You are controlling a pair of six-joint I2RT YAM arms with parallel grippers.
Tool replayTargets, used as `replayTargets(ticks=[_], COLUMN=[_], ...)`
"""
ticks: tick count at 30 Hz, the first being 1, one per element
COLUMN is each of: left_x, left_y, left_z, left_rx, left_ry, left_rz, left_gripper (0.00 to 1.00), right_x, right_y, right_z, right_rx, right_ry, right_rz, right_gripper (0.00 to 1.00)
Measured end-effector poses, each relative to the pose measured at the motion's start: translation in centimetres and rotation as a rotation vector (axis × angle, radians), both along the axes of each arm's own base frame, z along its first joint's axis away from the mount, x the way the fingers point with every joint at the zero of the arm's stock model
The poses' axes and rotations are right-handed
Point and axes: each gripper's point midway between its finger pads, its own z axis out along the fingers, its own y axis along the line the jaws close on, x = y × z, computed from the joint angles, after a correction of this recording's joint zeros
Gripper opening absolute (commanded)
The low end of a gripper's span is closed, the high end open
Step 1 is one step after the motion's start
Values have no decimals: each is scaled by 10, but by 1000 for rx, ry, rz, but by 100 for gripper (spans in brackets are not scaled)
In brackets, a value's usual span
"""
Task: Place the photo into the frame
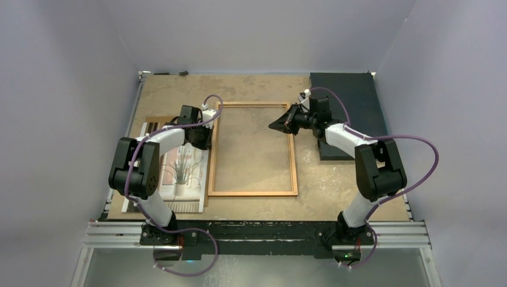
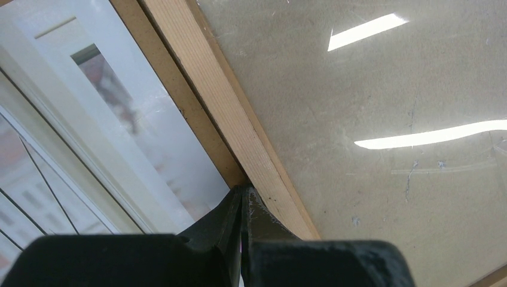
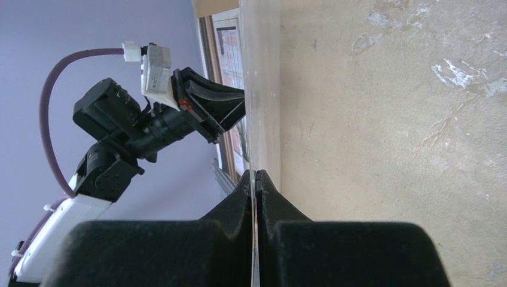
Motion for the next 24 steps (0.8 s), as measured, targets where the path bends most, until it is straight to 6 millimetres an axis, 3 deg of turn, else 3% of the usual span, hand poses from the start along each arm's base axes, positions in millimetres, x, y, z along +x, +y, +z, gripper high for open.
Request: replayTargets(ticks=[4,11,15,24], left_x=[0,0,0,0], left_y=[0,0,0,0], left_z=[0,0,0,0], left_rx=[0,-1,-1,-1], left_ry=[-4,-5,-5,-6], left_rz=[0,0,0,0], left_gripper=[0,0,0,0], right_x=[0,2,4,4], right_y=[-3,-7,-7,-1], right_z=[-6,-17,-28,-50], right_rx=[-32,-135,-194,-342], right_ry=[-7,-23,-23,-17], right_rz=[0,8,26,85], right_gripper=[11,48,64,82])
